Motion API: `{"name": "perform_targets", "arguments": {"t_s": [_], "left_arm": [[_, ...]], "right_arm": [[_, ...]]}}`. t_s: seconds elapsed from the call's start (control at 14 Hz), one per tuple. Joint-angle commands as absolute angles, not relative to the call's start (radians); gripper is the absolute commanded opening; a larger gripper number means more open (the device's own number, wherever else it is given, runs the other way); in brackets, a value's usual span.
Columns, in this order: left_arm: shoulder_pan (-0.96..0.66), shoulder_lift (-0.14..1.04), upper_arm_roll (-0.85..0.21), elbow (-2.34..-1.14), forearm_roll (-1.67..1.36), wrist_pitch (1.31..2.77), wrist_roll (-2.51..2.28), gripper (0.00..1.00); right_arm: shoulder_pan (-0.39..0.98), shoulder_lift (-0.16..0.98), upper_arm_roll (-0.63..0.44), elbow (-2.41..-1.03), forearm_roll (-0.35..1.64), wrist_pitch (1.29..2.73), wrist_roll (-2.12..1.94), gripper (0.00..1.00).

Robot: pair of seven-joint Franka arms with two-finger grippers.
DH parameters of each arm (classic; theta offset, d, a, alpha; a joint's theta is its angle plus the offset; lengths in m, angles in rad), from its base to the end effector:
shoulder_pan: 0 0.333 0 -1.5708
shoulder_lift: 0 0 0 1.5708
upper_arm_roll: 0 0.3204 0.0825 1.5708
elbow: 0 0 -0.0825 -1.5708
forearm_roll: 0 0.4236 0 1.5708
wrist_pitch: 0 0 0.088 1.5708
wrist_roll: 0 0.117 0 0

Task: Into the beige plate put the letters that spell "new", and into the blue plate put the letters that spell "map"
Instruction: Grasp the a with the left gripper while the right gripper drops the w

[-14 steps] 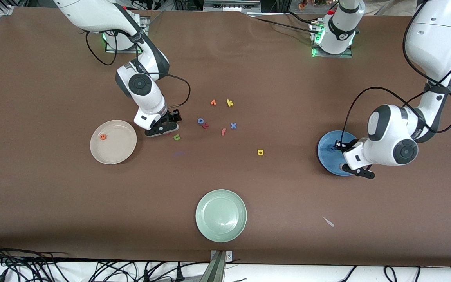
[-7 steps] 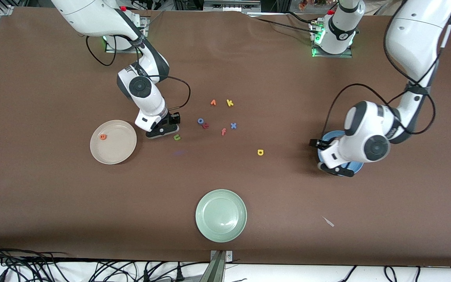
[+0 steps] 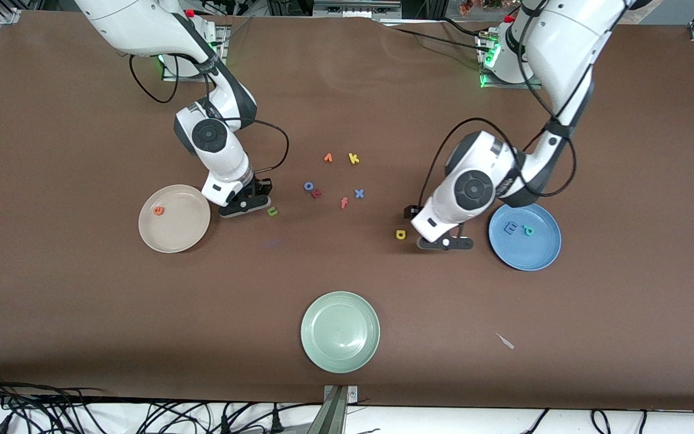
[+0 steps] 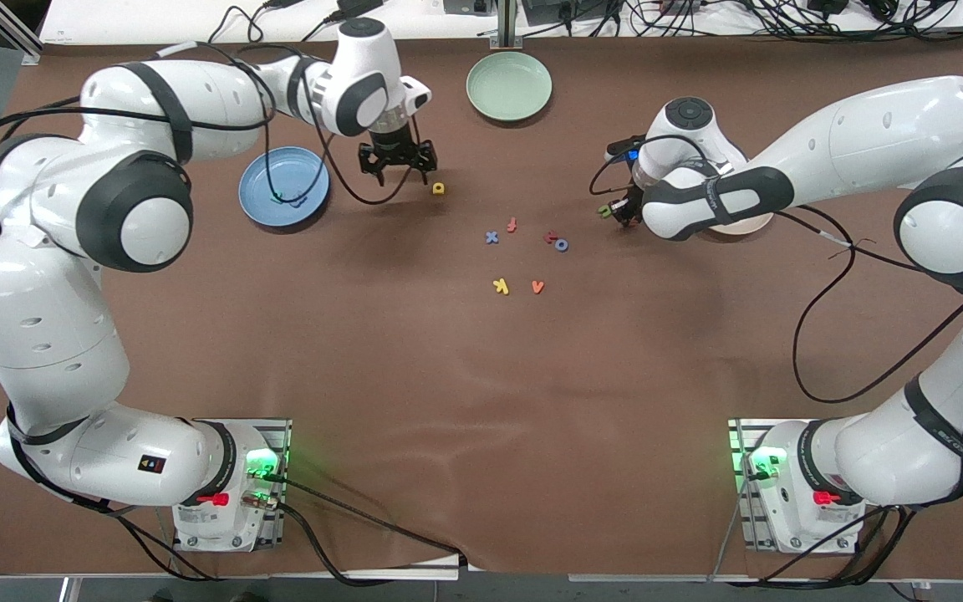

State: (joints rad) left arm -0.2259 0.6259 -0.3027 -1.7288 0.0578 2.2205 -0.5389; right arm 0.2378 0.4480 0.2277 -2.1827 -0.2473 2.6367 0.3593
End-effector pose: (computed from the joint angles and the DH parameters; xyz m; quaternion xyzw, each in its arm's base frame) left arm 0.6016 -0.3338 0.1928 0.9963 0.0088 -0.0792 0.0310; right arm 0.5159 0.2710 0.1474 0.9887 0.1488 0.0168 0.0058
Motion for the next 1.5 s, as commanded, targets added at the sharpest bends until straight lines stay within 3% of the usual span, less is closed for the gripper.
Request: {"name": "perform_targets", "arguments": {"t_s": [0.0,0.21,0.36,0.5,0.64,0.71,0.78,0.85,1.0,1.21,1.42], "left_arm": [[-0.255,0.675,-0.29,-1.709,0.078,2.308,-0.558,0.92],[-0.291,0.707,-0.285,-1.707,0.077,2.391,-0.558,0.9],[-0.325,0.736,-0.256,-1.675,0.128,2.407,-0.566,0.9],[-0.327,0.759,-0.255,-1.654,0.169,2.408,-0.571,0.85],[-0.324,0.773,-0.252,-1.635,0.208,2.408,-0.558,0.82],[-0.327,0.779,-0.252,-1.635,0.231,2.408,-0.561,0.75],[-0.327,0.791,-0.253,-1.634,0.238,2.408,-0.569,0.71],[-0.327,0.793,-0.253,-1.634,0.241,2.41,-0.566,0.6],[-0.327,0.796,-0.253,-1.635,0.239,2.408,-0.571,0.39],[-0.325,0.787,-0.255,-1.634,0.227,2.407,-0.572,0.12],[-0.301,0.75,-0.256,-1.629,0.227,2.392,-0.557,0.1]], "right_arm": [[0.233,0.407,0.218,-2.102,-0.265,2.48,0.307,0.21],[0.216,0.368,0.137,-1.993,-0.252,2.271,0.059,0.21],[0.186,0.332,0.106,-1.999,-0.249,2.224,-0.044,0.21],[0.118,0.318,0.103,-2.066,-0.238,2.25,-0.099,0.24],[0.078,0.292,0.098,-2.185,-0.213,2.378,-0.138,0.3],[0.077,0.284,0.095,-2.235,-0.213,2.441,-0.138,0.37],[0.077,0.285,0.088,-2.252,-0.213,2.466,-0.137,0.55],[0.077,0.287,0.086,-2.25,-0.213,2.468,-0.133,0.73],[0.077,0.285,0.09,-2.244,-0.213,2.464,-0.12,0.81],[0.083,0.313,0.136,-2.205,-0.213,2.467,-0.028,0.84],[0.151,0.36,0.184,-2.122,-0.215,2.459,0.133,0.86]]}}
